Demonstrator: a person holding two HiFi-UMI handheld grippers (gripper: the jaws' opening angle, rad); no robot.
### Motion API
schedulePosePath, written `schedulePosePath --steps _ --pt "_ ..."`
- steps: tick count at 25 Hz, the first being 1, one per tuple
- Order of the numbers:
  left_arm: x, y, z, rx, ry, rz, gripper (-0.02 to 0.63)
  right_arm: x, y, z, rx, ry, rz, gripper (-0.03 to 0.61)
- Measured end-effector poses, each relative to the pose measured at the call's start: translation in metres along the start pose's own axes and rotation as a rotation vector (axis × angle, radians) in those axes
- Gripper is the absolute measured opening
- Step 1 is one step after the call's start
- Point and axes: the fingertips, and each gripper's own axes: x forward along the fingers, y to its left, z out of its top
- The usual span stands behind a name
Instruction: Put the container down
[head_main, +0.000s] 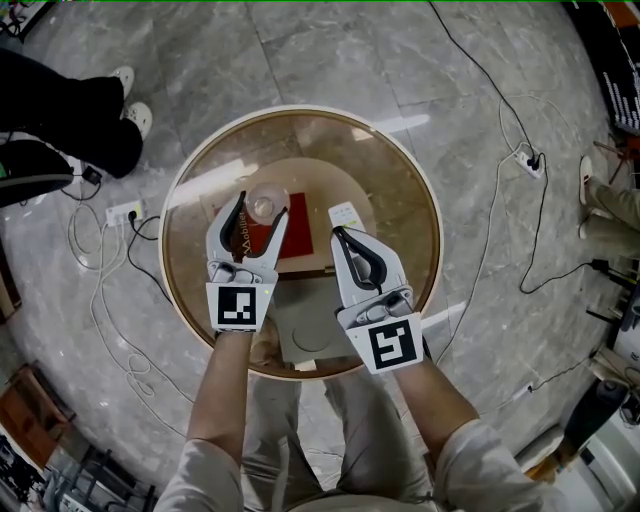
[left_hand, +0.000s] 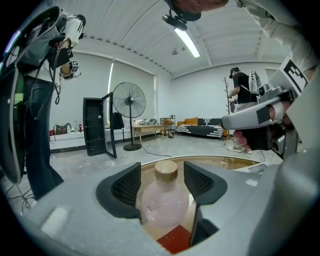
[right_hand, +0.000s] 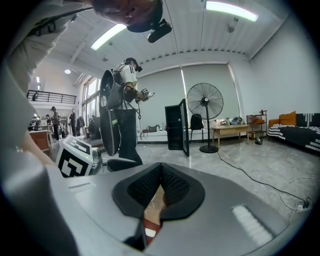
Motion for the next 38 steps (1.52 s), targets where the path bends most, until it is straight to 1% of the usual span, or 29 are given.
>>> schedulePosePath --steps 3,9,13,14,15,17,18,20,27,31,38 --pt "-0.005 -0.001 0.002 -0.005 0.006 -0.001 0.276 -0.001 0.000 0.002 -0.004 -0.005 -0.002 0.003" --pt "-0.021 0.004 0.015 -0.003 -0.011 0.006 0.276 -0.004 0.007 0.010 -0.017 -0.012 -0.001 0.002" --pt "-0.037 0.006 0.026 -0.014 -0.016 0.015 0.264 -0.008 0.013 0.016 -0.027 -0.009 0.001 0.003" --pt "-0.041 0.007 0.030 -0.012 -0.025 0.019 0.249 -0.009 0.014 0.018 -0.028 -0.009 0.000 0.003" --pt "-0.045 0.009 0.035 -0.007 -0.038 0.023 0.199 -0.009 0.016 0.021 -0.030 -0.011 0.000 0.003" --pt "-0.054 0.010 0.046 0.010 -0.059 0.024 0.152 -0.011 0.020 0.028 -0.036 -0.016 0.000 0.003" --pt "-0.058 0.010 0.051 0.010 -0.059 0.026 0.095 -0.012 0.022 0.033 -0.040 -0.019 0.000 0.003" --pt "-0.067 0.011 0.059 0.003 -0.047 0.034 0.006 -0.014 0.025 0.042 -0.046 -0.024 0.000 0.002" --pt "-0.096 0.011 0.103 0.022 -0.050 0.022 0.005 -0.024 0.042 0.086 -0.076 -0.052 -0.001 0.002" --pt "-0.111 0.012 0.142 0.057 -0.069 0.012 0.005 -0.031 0.056 0.120 -0.078 -0.072 -0.002 0.002" --pt "-0.141 0.019 0.212 0.040 -0.104 0.009 0.005 -0.044 0.079 0.186 -0.074 -0.098 -0.009 0.002"
